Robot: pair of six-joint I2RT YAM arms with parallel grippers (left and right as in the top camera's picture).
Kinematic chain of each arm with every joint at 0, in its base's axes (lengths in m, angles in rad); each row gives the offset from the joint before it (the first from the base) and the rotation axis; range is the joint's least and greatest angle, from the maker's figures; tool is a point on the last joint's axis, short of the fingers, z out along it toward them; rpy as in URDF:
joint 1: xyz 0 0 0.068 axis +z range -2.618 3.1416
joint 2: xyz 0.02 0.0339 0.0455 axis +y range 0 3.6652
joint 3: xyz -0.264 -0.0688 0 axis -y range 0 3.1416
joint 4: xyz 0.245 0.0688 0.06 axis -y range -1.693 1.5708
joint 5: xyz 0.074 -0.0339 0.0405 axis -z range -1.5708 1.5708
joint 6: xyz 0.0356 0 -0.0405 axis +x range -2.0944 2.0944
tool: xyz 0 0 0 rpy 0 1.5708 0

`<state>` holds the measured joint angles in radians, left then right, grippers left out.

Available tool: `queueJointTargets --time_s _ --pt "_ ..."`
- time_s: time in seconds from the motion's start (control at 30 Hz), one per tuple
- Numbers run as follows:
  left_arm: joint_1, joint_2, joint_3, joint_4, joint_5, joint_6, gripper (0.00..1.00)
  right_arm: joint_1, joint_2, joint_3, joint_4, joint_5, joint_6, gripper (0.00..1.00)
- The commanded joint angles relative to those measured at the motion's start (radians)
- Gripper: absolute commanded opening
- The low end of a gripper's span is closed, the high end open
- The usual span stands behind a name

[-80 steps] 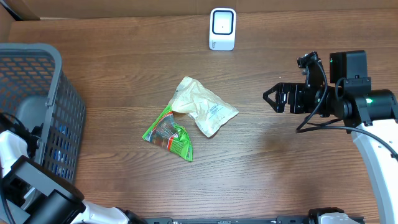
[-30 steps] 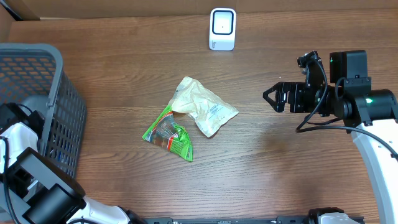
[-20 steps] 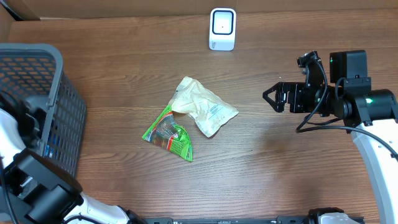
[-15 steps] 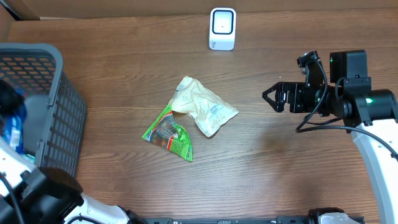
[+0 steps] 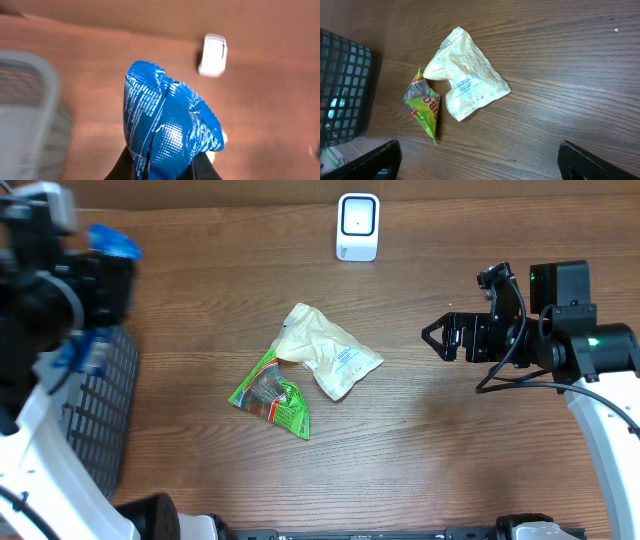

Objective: Scan the item barcode
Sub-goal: 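Carry the blue packet out and set it left of the green bag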

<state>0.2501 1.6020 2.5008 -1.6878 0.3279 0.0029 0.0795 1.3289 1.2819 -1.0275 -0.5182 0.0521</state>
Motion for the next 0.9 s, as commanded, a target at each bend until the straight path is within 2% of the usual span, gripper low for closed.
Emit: queueJointTargets --time_s 0.0,0.13,0.23,0.3,0.37,0.47,0.5,0.53,0.57,0.7,0.73,0.87 --pt "-0.150 0.010 -0.261 0.000 -0.127 -0.069 0.04 0.005 -0.002 0.013 0.003 -0.007 0.000 1.00" --pt "-0.259 0.013 -0.676 0.180 -0.208 -0.226 0.04 0.005 -0.002 0.013 0.005 -0.007 0.000 1.00" --pt "-0.306 0.013 -1.006 0.452 -0.210 -0.312 0.04 0.005 -0.001 0.013 0.003 -0.007 0.000 1.00" --pt "-0.318 0.013 -1.247 0.703 -0.268 -0.413 0.04 0.005 -0.001 0.013 0.004 -0.007 0.000 1.00" --pt "-0.318 0.013 -1.368 0.861 -0.332 -0.438 0.04 0.005 -0.001 0.013 0.004 -0.007 0.000 1.00" --pt "-0.316 0.013 -1.465 1.000 -0.342 -0.438 0.04 0.005 -0.001 0.013 0.000 -0.007 0.000 1.00" --pt "-0.316 0.013 -1.466 1.018 -0.332 -0.437 0.15 0.005 -0.001 0.013 -0.001 -0.007 0.000 1.00" --pt "-0.316 0.012 -1.458 1.024 -0.315 -0.437 0.32 0.005 -0.002 0.013 -0.001 -0.007 0.000 1.00" --pt "-0.316 0.011 -1.438 1.021 -0.292 -0.433 0.38 0.005 -0.001 0.013 0.000 -0.007 0.000 1.00" --pt "-0.316 -0.006 -1.221 0.875 -0.203 -0.381 0.40 0.005 -0.002 0.013 -0.005 -0.007 0.000 1.00" --pt "-0.316 -0.024 -1.054 0.760 -0.203 -0.366 0.40 0.005 -0.002 0.013 -0.001 -0.007 0.000 1.00" --pt "-0.308 -0.061 -0.614 0.475 -0.244 -0.272 0.40 0.005 -0.001 0.013 0.002 -0.007 0.000 1.00"
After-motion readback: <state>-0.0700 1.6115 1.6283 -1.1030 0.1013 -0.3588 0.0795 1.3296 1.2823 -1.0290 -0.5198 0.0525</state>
